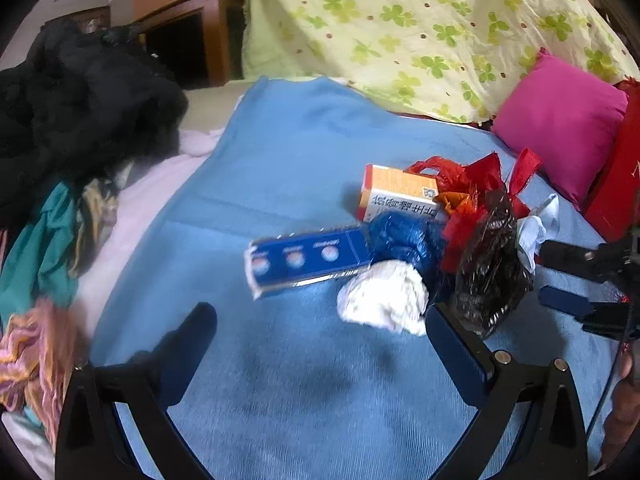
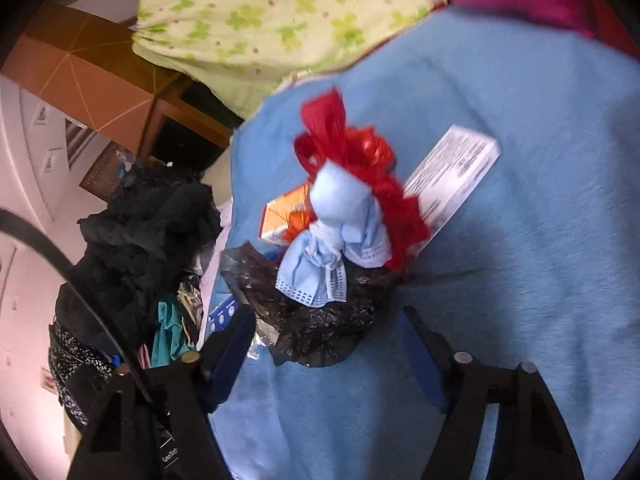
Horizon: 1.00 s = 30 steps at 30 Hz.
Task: Collect trash
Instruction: 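Grasp the black plastic bag with the right tool while the left tool grasps the white tissue, then carry both items to the red mesh basket and open both tools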
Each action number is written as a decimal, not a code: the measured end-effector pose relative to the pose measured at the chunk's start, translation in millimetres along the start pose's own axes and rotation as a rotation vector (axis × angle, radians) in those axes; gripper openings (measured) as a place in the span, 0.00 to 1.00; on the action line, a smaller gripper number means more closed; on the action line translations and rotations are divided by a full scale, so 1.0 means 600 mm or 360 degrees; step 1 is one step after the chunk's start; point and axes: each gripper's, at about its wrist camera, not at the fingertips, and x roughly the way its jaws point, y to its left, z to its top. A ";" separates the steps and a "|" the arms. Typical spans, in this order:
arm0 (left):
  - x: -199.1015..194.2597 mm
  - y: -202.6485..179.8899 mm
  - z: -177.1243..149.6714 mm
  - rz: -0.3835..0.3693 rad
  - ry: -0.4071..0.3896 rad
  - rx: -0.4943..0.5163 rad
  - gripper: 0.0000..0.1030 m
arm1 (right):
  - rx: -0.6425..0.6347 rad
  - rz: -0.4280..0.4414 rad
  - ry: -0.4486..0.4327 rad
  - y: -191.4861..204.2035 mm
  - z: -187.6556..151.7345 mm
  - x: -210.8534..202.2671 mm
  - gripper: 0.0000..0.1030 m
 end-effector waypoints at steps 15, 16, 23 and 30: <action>0.087 -0.014 0.006 -0.0297 0.0212 0.0020 0.39 | 0.0163 -0.0070 0.0120 -0.013 0.009 0.130 0.42; 0.086 -0.011 0.005 -0.0313 0.0207 0.0009 0.38 | 0.0162 -0.0073 0.0122 -0.009 0.007 0.129 0.42; 0.075 0.009 0.006 -0.0320 0.0177 -0.0050 0.33 | -0.0035 -0.0035 0.0222 0.045 -0.028 0.104 0.41; 0.018 0.017 0.009 -0.0265 0.0005 -0.0067 0.32 | -0.0366 0.0127 0.0138 0.106 -0.065 0.025 0.41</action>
